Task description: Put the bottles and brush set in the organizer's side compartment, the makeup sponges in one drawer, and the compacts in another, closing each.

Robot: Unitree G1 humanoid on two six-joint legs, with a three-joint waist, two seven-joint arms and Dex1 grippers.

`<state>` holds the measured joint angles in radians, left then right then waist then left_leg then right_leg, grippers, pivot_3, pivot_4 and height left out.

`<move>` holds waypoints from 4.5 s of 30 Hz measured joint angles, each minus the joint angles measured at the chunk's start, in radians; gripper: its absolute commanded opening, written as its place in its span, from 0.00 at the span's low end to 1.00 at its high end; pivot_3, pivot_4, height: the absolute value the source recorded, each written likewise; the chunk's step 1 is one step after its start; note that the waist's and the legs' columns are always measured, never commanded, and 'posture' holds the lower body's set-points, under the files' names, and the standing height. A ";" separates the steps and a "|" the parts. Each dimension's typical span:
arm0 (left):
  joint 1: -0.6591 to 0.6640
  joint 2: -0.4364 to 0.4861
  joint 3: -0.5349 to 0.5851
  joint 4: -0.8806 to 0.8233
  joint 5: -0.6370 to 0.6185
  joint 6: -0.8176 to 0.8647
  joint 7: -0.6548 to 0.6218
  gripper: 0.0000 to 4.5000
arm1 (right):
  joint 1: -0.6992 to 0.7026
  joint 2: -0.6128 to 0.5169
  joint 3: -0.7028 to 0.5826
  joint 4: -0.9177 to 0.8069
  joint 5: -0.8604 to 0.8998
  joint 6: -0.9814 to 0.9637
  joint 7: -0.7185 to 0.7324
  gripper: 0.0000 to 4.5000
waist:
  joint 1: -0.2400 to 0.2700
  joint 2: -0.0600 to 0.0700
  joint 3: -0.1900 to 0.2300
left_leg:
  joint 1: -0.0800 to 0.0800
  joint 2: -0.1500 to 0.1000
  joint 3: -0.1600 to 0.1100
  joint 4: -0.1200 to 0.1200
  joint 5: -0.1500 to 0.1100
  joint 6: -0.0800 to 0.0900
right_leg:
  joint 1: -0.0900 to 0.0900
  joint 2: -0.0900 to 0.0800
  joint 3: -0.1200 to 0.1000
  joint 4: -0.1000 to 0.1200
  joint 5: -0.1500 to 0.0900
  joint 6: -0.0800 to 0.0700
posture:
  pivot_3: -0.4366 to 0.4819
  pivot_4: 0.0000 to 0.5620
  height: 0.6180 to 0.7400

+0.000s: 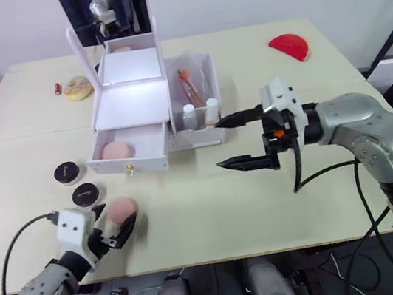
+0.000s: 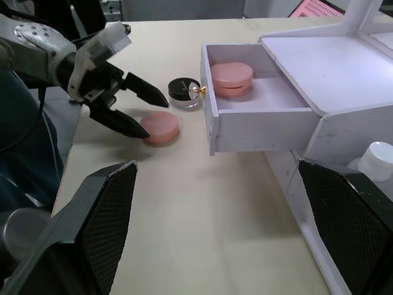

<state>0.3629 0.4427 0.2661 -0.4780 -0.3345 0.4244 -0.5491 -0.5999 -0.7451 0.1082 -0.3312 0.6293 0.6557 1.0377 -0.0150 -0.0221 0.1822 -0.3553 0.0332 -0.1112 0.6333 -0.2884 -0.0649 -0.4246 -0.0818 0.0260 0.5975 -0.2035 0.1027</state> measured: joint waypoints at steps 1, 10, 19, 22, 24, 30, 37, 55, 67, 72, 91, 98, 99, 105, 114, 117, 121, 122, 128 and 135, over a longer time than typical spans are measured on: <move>-0.002 -0.002 -0.007 0.005 0.004 -0.005 0.003 0.99 | 0.000 0.000 0.001 0.002 -0.001 0.000 0.000 1.00 | 0.000 0.000 0.000 | 0.000 0.000 0.000 0.000 0.000 0.000 | 0.000 0.000 0.000 0.000 0.000 0.000 | 0.48 0.27 1.00; -0.039 -0.019 -0.021 0.066 0.016 -0.057 0.011 0.99 | -0.002 0.022 0.001 0.002 -0.005 0.029 -0.012 1.00 | 0.001 0.001 -0.001 | 0.001 0.000 0.000 0.000 0.000 0.000 | 0.000 0.000 0.000 0.001 0.000 0.000 | 0.48 0.27 1.00; -0.047 -0.016 -0.027 0.085 0.017 -0.067 0.000 0.81 | -0.003 0.031 -0.009 0.000 0.020 0.087 -0.033 1.00 | 0.002 0.003 -0.002 | 0.000 0.000 0.000 0.000 0.000 0.000 | 0.000 0.000 0.000 0.001 0.000 0.000 | 0.48 0.27 1.00; -0.056 -0.017 -0.035 0.101 0.017 -0.069 -0.002 0.81 | -0.003 0.028 -0.010 -0.007 0.020 0.085 -0.032 1.00 | -0.005 0.009 0.000 | -0.002 -0.008 -0.019 -0.001 0.000 0.000 | 0.017 -0.011 -0.018 0.000 -0.008 0.011 | 0.48 0.27 1.00; -0.061 -0.019 -0.054 0.105 0.017 -0.071 -0.007 0.81 | -0.003 0.028 -0.014 -0.027 0.022 0.085 -0.033 1.00 | -0.011 0.016 -0.004 | 0.003 -0.018 -0.032 0.000 0.001 0.000 | 0.021 -0.020 -0.031 0.003 -0.016 0.013 | 0.48 0.27 1.00; -0.062 -0.019 -0.058 0.107 0.015 -0.085 -0.019 0.81 | -0.004 0.026 -0.018 -0.031 0.024 0.104 -0.049 1.00 | 0.004 0.018 -0.005 | -0.001 -0.018 -0.028 -0.002 0.002 0.000 | 0.016 -0.020 -0.028 0.001 -0.013 0.009 | 0.48 0.27 1.00; -0.047 -0.020 -0.055 0.098 -0.021 -0.084 -0.021 0.81 | -0.003 0.017 -0.020 -0.035 0.021 0.103 -0.047 1.00 | 0.002 0.018 -0.005 | -0.001 -0.018 -0.026 -0.002 0.002 0.000 | 0.016 -0.020 -0.027 0.000 -0.014 0.011 | 0.48 0.27 1.00; 0.000 0.374 0.494 -0.074 -0.491 0.184 -0.197 0.81 | 0.040 -0.026 -0.047 -0.015 -0.008 0.056 -0.012 1.00 | 0.001 0.016 -0.003 | -0.003 -0.017 -0.024 -0.003 0.001 0.000 | 0.012 -0.020 -0.026 -0.001 -0.015 0.011 | 0.48 0.27 1.00; -0.203 0.494 0.342 0.108 -0.525 0.247 -0.339 0.81 | 0.089 -0.061 -0.103 -0.020 -0.025 0.056 -0.038 1.00 | -0.024 0.014 -0.001 | -0.004 -0.017 -0.017 -0.008 0.001 0.000 | 0.006 -0.020 -0.018 -0.001 -0.014 0.011 | 0.48 0.27 1.00; -0.134 0.395 0.290 0.035 -0.489 0.232 -0.309 1.00 | 0.092 -0.060 -0.106 -0.037 -0.024 0.058 -0.056 1.00 | -0.024 0.013 -0.001 | -0.005 -0.017 -0.015 -0.007 0.001 0.000 | 0.004 -0.020 -0.016 -0.001 -0.014 0.010 | 0.48 0.27 1.00; -0.153 0.193 -0.060 0.201 -0.134 -0.028 -0.226 1.00 | 0.093 -0.059 -0.105 -0.061 -0.014 0.098 -0.079 1.00 | 0.003 0.012 -0.001 | -0.002 -0.017 -0.012 -0.003 0.001 0.000 | 0.006 -0.019 -0.012 0.000 -0.011 0.008 | 0.48 0.27 1.00; -0.169 0.189 -0.087 0.221 -0.085 -0.069 -0.226 1.00 | 0.095 -0.059 -0.106 -0.069 -0.013 0.102 -0.084 1.00 | 0.005 0.012 -0.001 | 0.000 -0.017 -0.012 -0.002 0.001 0.000 | 0.009 -0.019 -0.012 0.000 -0.013 0.011 | 0.48 0.27 1.00; -0.170 0.189 -0.088 0.221 -0.082 -0.070 -0.227 1.00 | 0.095 -0.059 -0.106 -0.069 -0.013 0.102 -0.086 1.00 | 0.005 0.012 -0.001 | 0.000 -0.017 -0.012 -0.002 0.001 0.000 | 0.009 -0.019 -0.012 0.000 -0.013 0.011 | 0.48 0.27 1.00; -0.170 0.183 -0.088 0.221 -0.080 -0.068 -0.232 1.00 | 0.097 -0.059 -0.106 -0.069 -0.015 0.101 -0.090 1.00 | 0.005 0.012 -0.001 | 0.000 -0.017 -0.012 -0.002 0.001 0.000 | 0.009 -0.019 -0.012 0.000 -0.013 0.010 | 0.48 0.27 1.00; -0.175 0.168 -0.087 0.200 -0.120 -0.034 -0.239 1.00 | 0.112 -0.059 -0.106 -0.069 -0.017 0.097 -0.098 1.00 | 0.003 0.012 -0.001 | -0.001 -0.017 -0.012 -0.002 0.001 0.000 | 0.009 -0.019 -0.012 0.000 -0.013 0.010 | 0.48 0.27 1.00; -0.174 0.167 -0.088 0.185 -0.136 -0.015 -0.251 1.00 | 0.112 -0.059 -0.106 -0.069 -0.017 0.095 -0.100 1.00 | 0.002 0.012 -0.001 | -0.001 -0.017 -0.012 -0.003 0.001 0.000 | 0.008 -0.019 -0.012 0.000 -0.012 0.009 | 0.48 0.27 1.00; -0.169 0.177 -0.087 0.177 -0.133 -0.012 -0.253 1.00 | 0.112 -0.059 -0.106 -0.069 -0.017 0.093 -0.101 1.00 | 0.000 0.012 -0.001 | -0.001 -0.017 -0.012 -0.004 0.001 0.000 | 0.007 -0.019 -0.012 0.000 -0.012 0.009 | 0.48 0.27 1.00; -0.168 0.178 -0.088 0.178 -0.127 -0.014 -0.253 1.00 | 0.112 -0.059 -0.106 -0.069 -0.017 0.093 -0.101 1.00 | 0.000 0.012 -0.001 | -0.001 -0.017 -0.012 -0.004 0.001 0.000 | 0.007 -0.019 -0.012 0.000 -0.012 0.009 | 0.48 0.27 1.00; -0.159 0.178 -0.095 0.194 -0.079 -0.065 -0.250 1.00 | 0.112 -0.058 -0.106 -0.069 -0.017 0.093 -0.102 1.00 | 0.000 0.012 -0.001 | -0.001 -0.017 -0.012 -0.003 0.001 0.000 | 0.007 -0.019 -0.012 0.000 -0.012 0.009 | 0.48 0.27 1.00; -0.134 0.179 -0.084 0.206 -0.070 -0.092 -0.253 0.81 | 0.112 -0.058 -0.106 -0.069 -0.017 0.091 -0.102 1.00 | -0.003 0.012 -0.001 | -0.001 -0.017 -0.012 -0.004 0.001 0.000 | 0.007 -0.019 -0.012 0.000 -0.012 0.009 | 0.48 0.27 1.00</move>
<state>0.2284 0.6222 0.1822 -0.2721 -0.4041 0.3328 -0.8020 -0.4884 -0.8035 0.0027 -0.4006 0.6119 0.7472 0.9361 -0.0184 -0.0101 0.1811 -0.3561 0.0162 -0.1230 0.6297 -0.2873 -0.0645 -0.4174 -0.1003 0.0144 0.5977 -0.2159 0.1121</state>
